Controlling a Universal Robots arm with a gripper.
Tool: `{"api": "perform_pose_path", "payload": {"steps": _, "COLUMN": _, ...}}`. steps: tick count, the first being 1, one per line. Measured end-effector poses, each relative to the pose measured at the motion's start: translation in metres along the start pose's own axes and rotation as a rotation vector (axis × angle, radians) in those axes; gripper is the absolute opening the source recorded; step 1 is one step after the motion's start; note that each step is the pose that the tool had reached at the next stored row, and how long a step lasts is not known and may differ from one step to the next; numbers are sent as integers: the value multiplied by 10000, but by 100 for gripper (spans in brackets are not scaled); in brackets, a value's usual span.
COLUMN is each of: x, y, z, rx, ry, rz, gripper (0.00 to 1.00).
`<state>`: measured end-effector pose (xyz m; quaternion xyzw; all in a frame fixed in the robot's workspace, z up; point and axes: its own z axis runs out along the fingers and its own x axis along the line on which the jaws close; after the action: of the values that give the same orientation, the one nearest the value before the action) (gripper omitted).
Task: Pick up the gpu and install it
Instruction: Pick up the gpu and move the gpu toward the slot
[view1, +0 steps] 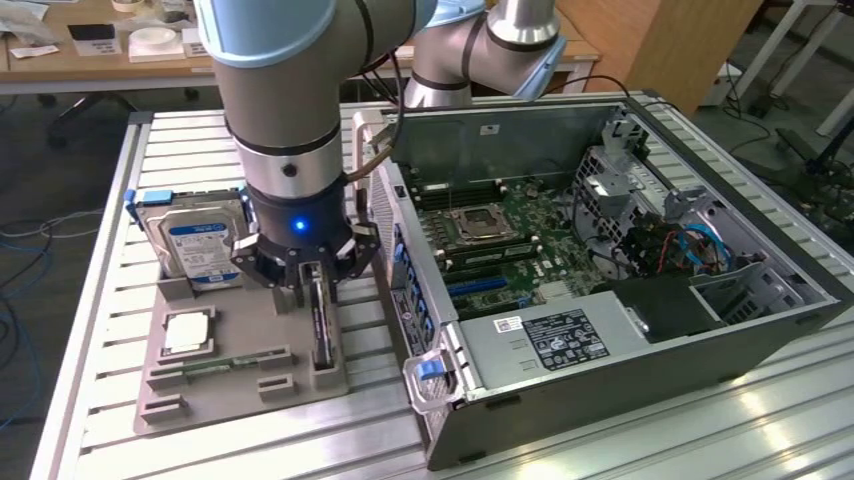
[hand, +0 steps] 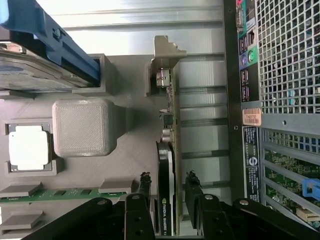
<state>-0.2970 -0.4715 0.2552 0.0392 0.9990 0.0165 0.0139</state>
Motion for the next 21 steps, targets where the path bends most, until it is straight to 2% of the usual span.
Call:
{"api": "perform_pose_path", "payload": {"steps": 9, "x": 1, "y": -5, "z": 146, "rx": -3, "ry": -2, "rz": 0, "gripper": 42}}
{"api": "perform_pose_path", "payload": {"steps": 21, "x": 1, "y": -8, "z": 242, "rx": -2, "ry": -1, "rz": 0, "gripper": 42}}
